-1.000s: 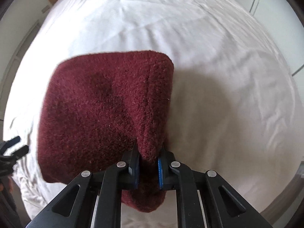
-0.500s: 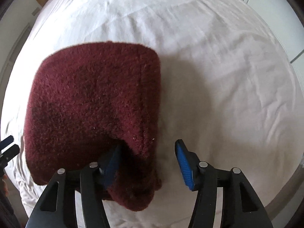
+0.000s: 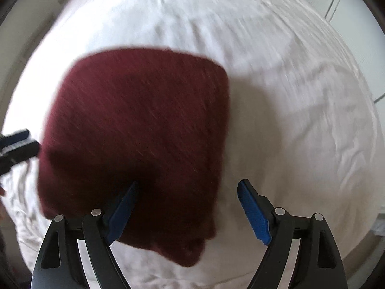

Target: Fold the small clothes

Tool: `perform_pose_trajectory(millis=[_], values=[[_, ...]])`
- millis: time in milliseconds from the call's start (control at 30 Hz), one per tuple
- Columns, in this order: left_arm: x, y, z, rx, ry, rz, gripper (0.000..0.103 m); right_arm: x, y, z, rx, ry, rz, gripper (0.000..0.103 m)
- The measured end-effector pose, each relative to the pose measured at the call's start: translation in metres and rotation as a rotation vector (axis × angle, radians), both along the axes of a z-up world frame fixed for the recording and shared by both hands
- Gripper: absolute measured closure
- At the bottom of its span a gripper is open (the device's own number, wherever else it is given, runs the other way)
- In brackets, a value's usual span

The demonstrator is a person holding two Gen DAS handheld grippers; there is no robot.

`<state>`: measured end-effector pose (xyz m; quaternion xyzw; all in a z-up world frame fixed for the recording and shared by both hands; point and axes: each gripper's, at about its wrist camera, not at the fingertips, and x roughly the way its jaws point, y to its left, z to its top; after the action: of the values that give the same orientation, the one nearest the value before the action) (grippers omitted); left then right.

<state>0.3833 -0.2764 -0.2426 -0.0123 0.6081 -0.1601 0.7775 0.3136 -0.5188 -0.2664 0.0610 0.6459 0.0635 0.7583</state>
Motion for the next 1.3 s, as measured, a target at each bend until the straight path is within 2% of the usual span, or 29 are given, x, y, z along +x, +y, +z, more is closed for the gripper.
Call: perform_pose_trajectory(millis=[100, 167, 233, 333, 467, 600, 700, 800, 933, 1033, 1167, 1200, 1300], values=[[0.001, -0.003, -0.009, 0.020, 0.012, -0.013, 0.001, -0.010, -0.008, -0.013, 0.034, 0.016, -0.022, 0.017], [0.001, -0.003, -0.016, 0.035, 0.015, -0.025, 0.001, -0.015, -0.019, -0.020, 0.062, 0.018, -0.045, 0.007], [0.001, -0.001, -0.021, 0.024, 0.025, -0.024, 0.001, -0.017, -0.025, -0.025, 0.044, 0.026, -0.050, 0.001], [0.005, 0.000, -0.024, 0.004, 0.039, -0.014, 0.001, -0.018, -0.029, -0.019, 0.070, 0.021, -0.057, 0.001], [0.011, -0.006, -0.019, 0.030, 0.018, -0.032, 0.001, -0.016, -0.032, 0.007, 0.093, -0.043, -0.067, 0.001], [0.023, -0.009, -0.022, -0.011, 0.044, 0.000, 0.001, 0.002, -0.029, 0.011, 0.140, -0.075, -0.071, 0.001], [0.029, -0.014, -0.032, -0.004, 0.060, 0.005, 0.001, 0.019, -0.029, -0.005, 0.214, -0.049, -0.072, 0.001], [0.030, -0.016, -0.046, 0.007, 0.084, 0.002, 0.001, 0.020, -0.019, -0.029, 0.233, 0.003, -0.055, 0.001], [0.026, -0.011, -0.068, 0.011, 0.116, 0.014, 0.000, 0.012, -0.024, -0.048, 0.323, -0.031, -0.071, 0.001], [0.019, -0.008, -0.073, 0.009, 0.088, 0.010, 0.000, 0.003, -0.028, -0.062, 0.351, -0.020, -0.076, 0.001], [0.011, -0.014, -0.078, 0.035, 0.044, -0.024, 0.000, 0.006, -0.023, -0.068, 0.313, 0.004, -0.060, 0.001], [0.010, -0.015, -0.079, 0.029, 0.043, -0.020, 0.000, 0.006, -0.020, -0.068, 0.309, 0.021, -0.059, 0.002], [0.004, -0.011, -0.084, 0.013, 0.038, -0.021, 0.000, 0.007, -0.010, -0.065, 0.329, 0.046, -0.040, 0.014]])
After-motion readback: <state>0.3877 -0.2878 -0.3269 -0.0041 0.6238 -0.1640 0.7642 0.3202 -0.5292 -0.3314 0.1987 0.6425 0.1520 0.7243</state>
